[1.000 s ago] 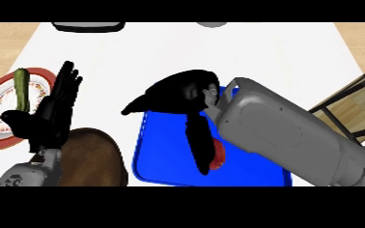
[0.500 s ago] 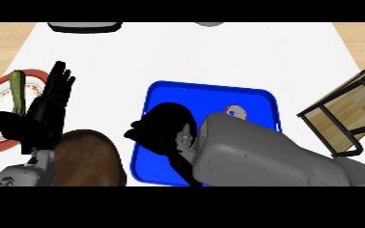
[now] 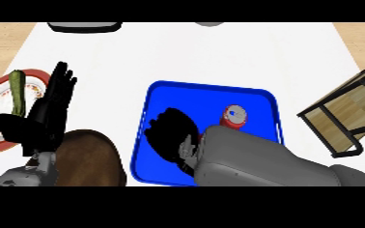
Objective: Pick the pear from the tray and place it in the tiered shelf
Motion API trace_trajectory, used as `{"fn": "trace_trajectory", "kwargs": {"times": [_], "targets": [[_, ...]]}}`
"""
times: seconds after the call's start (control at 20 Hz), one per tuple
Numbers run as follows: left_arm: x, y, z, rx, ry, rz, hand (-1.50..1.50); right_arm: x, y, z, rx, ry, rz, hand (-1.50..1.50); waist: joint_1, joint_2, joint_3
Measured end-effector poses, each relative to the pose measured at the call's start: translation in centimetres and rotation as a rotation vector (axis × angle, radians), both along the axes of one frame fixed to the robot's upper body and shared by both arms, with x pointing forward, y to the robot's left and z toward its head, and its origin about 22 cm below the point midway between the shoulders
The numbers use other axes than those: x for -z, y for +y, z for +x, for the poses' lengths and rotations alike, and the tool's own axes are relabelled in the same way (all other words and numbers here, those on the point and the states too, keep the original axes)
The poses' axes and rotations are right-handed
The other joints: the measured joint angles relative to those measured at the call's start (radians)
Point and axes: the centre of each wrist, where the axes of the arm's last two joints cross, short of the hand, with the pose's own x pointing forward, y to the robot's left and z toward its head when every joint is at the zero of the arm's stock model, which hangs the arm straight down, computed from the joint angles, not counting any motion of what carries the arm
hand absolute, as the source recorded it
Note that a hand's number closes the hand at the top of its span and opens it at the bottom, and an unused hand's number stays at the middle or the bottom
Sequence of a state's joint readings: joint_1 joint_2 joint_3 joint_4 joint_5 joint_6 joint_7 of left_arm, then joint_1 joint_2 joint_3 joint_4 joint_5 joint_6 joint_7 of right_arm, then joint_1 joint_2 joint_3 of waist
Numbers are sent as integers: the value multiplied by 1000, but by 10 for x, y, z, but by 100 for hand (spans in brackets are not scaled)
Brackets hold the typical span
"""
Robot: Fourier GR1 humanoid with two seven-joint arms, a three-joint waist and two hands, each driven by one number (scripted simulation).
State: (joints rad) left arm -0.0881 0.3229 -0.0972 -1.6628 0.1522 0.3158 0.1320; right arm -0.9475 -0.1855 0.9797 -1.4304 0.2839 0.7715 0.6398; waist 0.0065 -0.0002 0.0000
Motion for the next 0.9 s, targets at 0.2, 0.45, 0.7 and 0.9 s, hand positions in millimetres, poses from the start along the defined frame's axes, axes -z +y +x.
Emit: {"fn": "trace_trajectory", "kwargs": {"times": [0.2,0.45,0.7,0.9], "targets": [[0,1,3,-2,-6,-3,0,6,-12,12,10,-1,-1,-150,-1,1,0],[-3,-2,0,-2,-3,0,0,27,-23,16,7,8,-10,-150,0,1,0],[-2,4,0,-1,-1,3,0,41,-35,20,5,12,-35,-150,-1,1,0],[2,1,-3,1,2,1,0,54,-35,24,7,16,-18,-150,0,1,0]]}}
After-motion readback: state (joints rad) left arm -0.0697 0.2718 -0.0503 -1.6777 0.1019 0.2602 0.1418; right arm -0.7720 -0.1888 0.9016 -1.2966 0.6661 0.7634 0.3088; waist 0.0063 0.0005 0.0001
